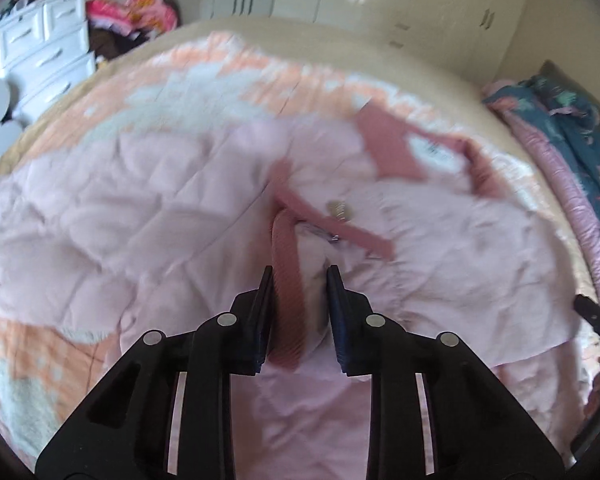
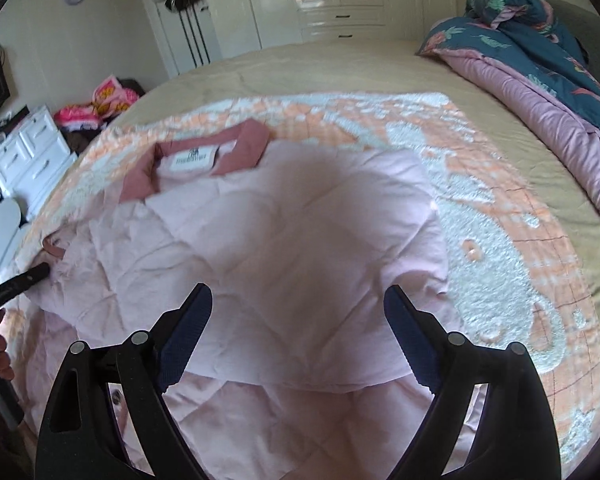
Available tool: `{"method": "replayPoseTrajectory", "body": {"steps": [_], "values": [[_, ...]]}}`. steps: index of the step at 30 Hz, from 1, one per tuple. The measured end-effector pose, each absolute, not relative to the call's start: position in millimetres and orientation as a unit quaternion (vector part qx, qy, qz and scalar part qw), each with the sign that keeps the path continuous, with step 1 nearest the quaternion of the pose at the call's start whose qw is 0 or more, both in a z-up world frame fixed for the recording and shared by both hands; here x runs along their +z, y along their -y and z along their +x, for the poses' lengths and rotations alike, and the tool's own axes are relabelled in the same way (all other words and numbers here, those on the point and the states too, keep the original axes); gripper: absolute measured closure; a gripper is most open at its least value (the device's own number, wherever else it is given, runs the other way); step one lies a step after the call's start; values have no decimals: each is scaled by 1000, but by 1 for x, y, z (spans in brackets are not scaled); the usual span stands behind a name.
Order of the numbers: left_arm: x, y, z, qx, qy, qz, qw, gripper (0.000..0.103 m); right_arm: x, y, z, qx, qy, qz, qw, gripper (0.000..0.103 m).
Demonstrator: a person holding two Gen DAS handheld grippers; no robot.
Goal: Fold large clothes
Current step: 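Lay the sleeve across the jacket front and open the right tool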
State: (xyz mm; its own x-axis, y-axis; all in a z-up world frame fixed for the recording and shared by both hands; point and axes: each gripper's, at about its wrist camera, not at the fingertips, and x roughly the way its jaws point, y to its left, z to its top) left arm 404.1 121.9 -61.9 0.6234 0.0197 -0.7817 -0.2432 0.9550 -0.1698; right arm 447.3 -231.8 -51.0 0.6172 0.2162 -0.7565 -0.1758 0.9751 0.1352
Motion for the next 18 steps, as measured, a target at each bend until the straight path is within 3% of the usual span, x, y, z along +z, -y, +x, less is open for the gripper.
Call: {"method": "replayPoseTrajectory", "body": {"steps": [14,18], "values": [[-67,-117,402,79,-441,-108,888,72,-82,233,454,79,-470,9,879,16],[-58,-115,396,73,-438,-112,889,56,-68,231,449,83,-456,21,886,16]]}}
